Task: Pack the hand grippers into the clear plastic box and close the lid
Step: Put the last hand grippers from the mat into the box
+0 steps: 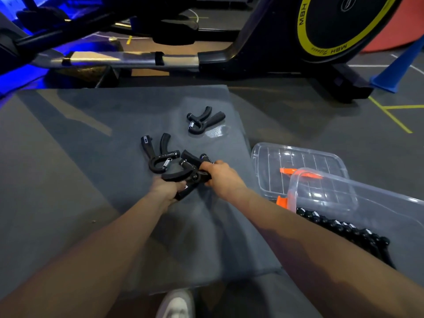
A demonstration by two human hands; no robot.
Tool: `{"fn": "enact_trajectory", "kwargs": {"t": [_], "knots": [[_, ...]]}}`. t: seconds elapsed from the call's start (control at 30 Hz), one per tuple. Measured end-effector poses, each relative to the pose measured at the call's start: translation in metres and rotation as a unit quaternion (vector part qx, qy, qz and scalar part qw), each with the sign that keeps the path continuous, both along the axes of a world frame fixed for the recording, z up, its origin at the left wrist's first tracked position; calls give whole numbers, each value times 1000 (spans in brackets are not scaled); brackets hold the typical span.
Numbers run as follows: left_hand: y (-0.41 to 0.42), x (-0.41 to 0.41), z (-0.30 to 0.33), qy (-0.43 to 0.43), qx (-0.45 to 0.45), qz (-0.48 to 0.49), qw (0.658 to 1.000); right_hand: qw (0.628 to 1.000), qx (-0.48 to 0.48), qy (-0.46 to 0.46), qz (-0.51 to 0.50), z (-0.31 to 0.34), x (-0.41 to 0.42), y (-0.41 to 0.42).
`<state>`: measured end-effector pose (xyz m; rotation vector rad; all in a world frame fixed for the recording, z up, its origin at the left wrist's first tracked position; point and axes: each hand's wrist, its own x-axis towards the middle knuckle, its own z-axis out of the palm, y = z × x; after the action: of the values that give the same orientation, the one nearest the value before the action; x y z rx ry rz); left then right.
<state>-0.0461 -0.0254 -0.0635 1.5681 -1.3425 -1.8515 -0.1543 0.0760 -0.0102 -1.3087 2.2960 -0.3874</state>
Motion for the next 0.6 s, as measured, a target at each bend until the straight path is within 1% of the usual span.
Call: {"fn": "enact_trajectory", "kwargs": {"t": [0.07, 0.1, 0.17, 0.27, 0.33, 0.4, 0.47, 0.5, 0.53, 0.6], "knots": [[3, 0, 4, -11, -88, -37, 995, 1000, 8, -7, 6, -2, 0, 1], [7, 0, 8, -27, -129, -75, 989, 1000, 9, -13, 7, -3, 0, 2], [16, -1, 17, -41, -175, -151, 972, 1000, 6, -28, 3, -3, -2, 3], [20, 1, 17, 8, -177, -213, 961, 997, 16, -65, -29, 2, -7, 3], [21, 6, 18, 23, -168, -242, 955, 990, 25, -120, -68, 5, -8, 2], [23, 9, 19, 24, -163, -267, 949, 969, 15, -208, -130, 9, -7, 0], [30, 12, 22, 28, -159, -295, 942, 933, 14, -302, -195, 14, -6, 2], [33, 13, 23, 36, -156, -307, 938, 918, 27, -334, -213, 17, -6, 4], [35, 13, 23, 40, -149, -313, 937, 907, 42, -355, -224, 17, -6, 6], [41, 12, 22, 46, -136, -317, 937, 897, 56, -365, -243, 16, -6, 8]]}}
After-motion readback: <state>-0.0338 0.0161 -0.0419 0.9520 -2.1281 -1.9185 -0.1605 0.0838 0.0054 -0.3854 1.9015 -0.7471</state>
